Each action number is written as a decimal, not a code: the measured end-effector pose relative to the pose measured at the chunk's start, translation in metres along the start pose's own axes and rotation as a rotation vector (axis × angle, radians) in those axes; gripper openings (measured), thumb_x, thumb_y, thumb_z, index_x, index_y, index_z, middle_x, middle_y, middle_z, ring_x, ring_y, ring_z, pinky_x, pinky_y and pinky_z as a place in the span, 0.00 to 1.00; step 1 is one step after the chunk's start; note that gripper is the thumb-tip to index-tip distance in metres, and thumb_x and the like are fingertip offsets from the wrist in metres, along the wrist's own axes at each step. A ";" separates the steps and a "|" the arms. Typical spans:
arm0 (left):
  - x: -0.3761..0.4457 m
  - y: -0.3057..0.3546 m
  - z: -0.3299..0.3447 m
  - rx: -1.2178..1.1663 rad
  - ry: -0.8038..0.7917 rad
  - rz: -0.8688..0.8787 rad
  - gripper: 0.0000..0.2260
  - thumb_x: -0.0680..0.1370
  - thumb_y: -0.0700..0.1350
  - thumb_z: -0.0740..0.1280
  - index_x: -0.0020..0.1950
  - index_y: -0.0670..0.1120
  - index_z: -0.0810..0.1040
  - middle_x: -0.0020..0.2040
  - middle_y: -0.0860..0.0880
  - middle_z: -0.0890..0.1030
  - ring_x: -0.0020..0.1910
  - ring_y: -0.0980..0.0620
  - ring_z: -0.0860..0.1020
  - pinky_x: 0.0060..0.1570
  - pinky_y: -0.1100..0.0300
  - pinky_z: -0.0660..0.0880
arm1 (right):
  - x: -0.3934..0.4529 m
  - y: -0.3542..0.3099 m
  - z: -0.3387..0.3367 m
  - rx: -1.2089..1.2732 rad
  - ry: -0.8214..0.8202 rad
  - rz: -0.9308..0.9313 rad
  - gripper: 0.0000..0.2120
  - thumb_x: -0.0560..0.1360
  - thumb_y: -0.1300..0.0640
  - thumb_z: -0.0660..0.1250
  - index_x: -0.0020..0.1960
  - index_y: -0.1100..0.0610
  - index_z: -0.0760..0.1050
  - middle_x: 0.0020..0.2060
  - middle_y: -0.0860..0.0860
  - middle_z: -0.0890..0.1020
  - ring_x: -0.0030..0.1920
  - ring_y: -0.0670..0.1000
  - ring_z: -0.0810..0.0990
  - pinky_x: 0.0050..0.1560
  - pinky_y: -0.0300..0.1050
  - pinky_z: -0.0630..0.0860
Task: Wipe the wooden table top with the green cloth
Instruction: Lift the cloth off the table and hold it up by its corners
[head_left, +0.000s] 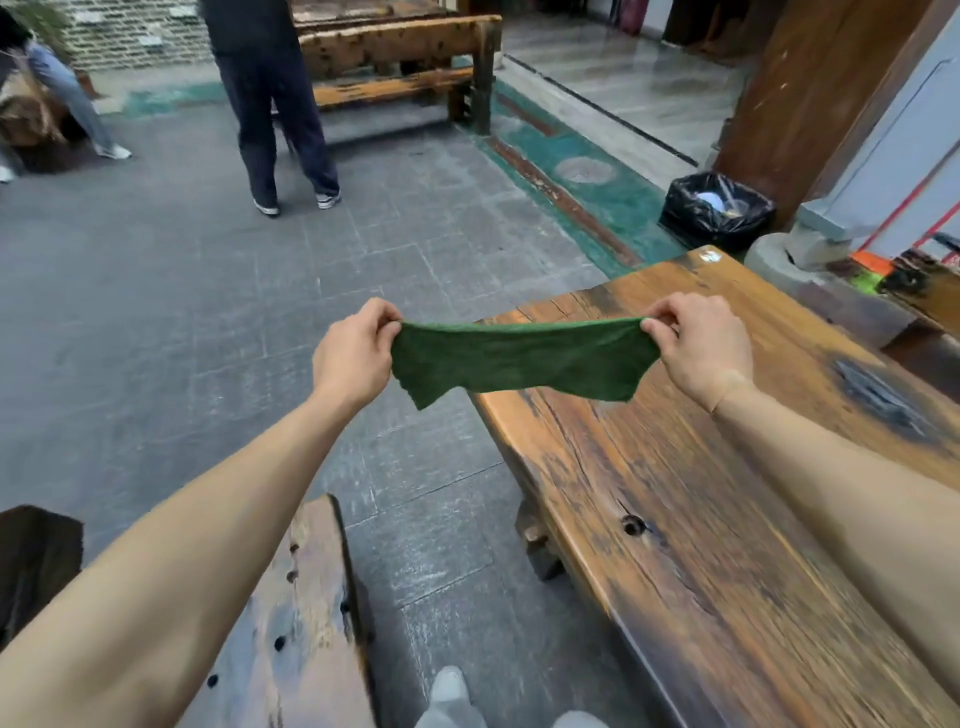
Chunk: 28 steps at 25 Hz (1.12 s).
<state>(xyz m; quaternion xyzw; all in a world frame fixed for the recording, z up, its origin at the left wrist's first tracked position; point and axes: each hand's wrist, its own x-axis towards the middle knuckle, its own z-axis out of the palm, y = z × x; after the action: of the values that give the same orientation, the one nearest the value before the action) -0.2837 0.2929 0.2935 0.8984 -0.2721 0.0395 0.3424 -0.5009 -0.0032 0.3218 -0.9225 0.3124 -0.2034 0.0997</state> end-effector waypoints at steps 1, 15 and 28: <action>0.019 -0.001 0.002 -0.021 -0.022 0.024 0.04 0.84 0.46 0.62 0.53 0.51 0.77 0.42 0.52 0.80 0.47 0.42 0.79 0.46 0.45 0.77 | 0.007 -0.001 0.002 -0.009 0.019 0.027 0.07 0.80 0.53 0.66 0.51 0.53 0.81 0.49 0.54 0.84 0.54 0.61 0.76 0.51 0.58 0.75; 0.197 0.057 0.114 -0.233 -0.303 0.274 0.06 0.83 0.41 0.63 0.48 0.51 0.75 0.36 0.57 0.81 0.42 0.53 0.85 0.50 0.49 0.80 | 0.077 0.062 0.021 -0.072 0.138 0.397 0.08 0.80 0.52 0.65 0.52 0.54 0.81 0.50 0.56 0.83 0.56 0.62 0.73 0.53 0.56 0.72; 0.303 0.120 0.203 -0.215 -0.481 0.469 0.05 0.83 0.40 0.63 0.49 0.47 0.75 0.39 0.54 0.81 0.44 0.53 0.84 0.48 0.51 0.80 | 0.112 0.110 0.027 -0.126 0.149 0.623 0.08 0.79 0.52 0.68 0.51 0.55 0.82 0.48 0.56 0.84 0.56 0.63 0.74 0.55 0.58 0.74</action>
<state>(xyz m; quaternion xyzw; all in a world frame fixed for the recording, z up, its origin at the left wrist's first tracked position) -0.1116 -0.0499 0.2881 0.7538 -0.5466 -0.1243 0.3429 -0.4678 -0.1572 0.2985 -0.7695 0.5981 -0.2103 0.0769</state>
